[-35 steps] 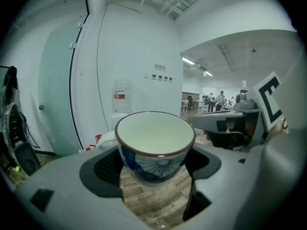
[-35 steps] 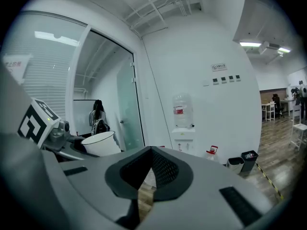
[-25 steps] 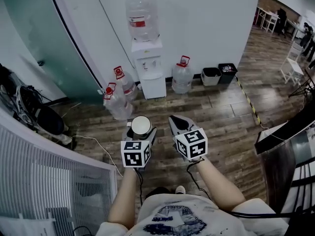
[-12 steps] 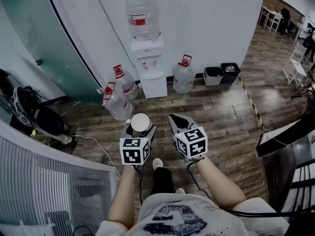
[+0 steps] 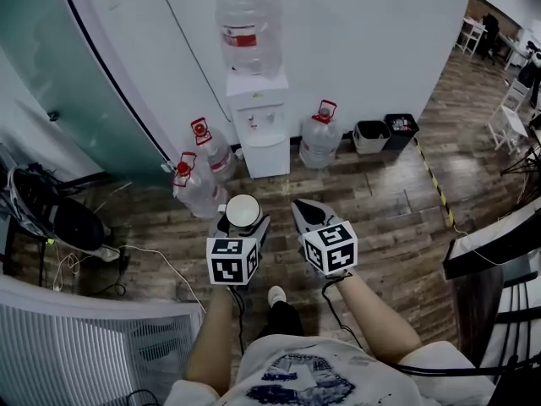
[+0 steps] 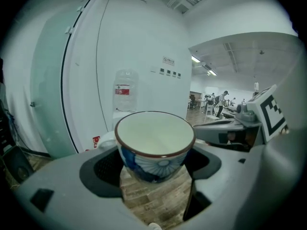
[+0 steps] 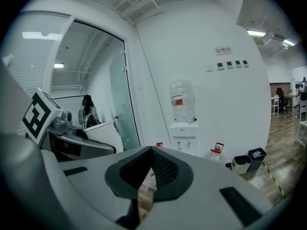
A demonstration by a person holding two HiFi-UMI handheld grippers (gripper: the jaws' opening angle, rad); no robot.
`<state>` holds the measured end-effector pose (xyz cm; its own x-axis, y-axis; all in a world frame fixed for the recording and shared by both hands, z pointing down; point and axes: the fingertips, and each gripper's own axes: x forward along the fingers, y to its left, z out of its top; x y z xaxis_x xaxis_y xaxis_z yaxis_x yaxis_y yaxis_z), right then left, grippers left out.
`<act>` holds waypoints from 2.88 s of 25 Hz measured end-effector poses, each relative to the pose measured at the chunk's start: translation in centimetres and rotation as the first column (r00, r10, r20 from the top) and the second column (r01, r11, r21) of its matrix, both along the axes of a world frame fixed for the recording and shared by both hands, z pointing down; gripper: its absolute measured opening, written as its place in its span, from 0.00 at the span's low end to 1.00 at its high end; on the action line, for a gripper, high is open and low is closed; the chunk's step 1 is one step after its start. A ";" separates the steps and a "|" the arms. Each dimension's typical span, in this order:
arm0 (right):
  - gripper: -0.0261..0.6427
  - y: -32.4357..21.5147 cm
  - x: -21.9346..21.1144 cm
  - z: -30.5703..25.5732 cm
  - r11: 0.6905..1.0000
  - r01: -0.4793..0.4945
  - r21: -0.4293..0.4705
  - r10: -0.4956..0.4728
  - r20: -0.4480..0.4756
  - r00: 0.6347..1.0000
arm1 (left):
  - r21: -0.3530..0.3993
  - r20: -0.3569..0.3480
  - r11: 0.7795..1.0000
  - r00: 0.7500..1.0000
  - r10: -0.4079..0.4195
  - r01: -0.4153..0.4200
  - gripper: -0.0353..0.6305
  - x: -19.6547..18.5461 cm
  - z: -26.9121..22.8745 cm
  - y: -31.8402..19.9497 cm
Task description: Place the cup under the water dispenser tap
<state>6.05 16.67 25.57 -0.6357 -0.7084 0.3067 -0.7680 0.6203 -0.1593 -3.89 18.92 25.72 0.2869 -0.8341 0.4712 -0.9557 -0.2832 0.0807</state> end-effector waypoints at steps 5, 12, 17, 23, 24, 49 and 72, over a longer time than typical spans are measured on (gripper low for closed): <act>0.07 -5.1 -3.2 -0.1 1.000 -0.017 -0.002 0.017 0.001 1.000 | -0.005 0.002 1.000 1.000 0.025 -0.025 0.69 -2.8 0.0 -5.1; 0.07 -10.3 -6.0 -0.2 0.998 -0.065 -0.004 0.065 0.002 0.998 | -0.022 0.005 0.998 0.998 0.059 -0.059 0.69 -5.8 0.5 -10.2; 0.07 -12.7 -6.8 0.2 0.997 -0.075 -0.010 0.075 -0.010 0.997 | -0.037 0.004 0.997 0.998 0.070 -0.070 0.69 -6.6 1.2 -12.6; 0.07 -15.9 -7.5 0.8 0.997 -0.072 -0.022 0.072 -0.008 0.997 | -0.057 0.004 0.995 0.997 0.078 -0.078 0.69 -7.0 2.1 -15.5; 0.07 -16.5 -7.6 1.0 0.997 -0.070 -0.024 0.069 -0.009 0.998 | -0.058 0.004 0.995 0.997 0.078 -0.077 0.69 -7.1 2.2 -16.1; 0.07 -39.6 -8.6 12.2 0.992 -0.025 -0.122 0.019 -0.053 0.998 | -0.177 -0.007 0.984 1.000 0.021 -0.022 0.69 -7.6 14.1 -38.8; 0.07 -53.3 -10.5 31.3 0.980 0.030 -0.196 -0.041 -0.050 0.998 | -0.214 0.020 0.976 0.999 -0.040 0.043 0.69 -10.0 34.2 -54.1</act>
<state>-4.42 -36.62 56.82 -0.6381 -0.6089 0.4713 -0.7569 0.6082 -0.2392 -13.88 -35.16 59.93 0.2458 -0.7245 0.6440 -0.9678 -0.2211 0.1205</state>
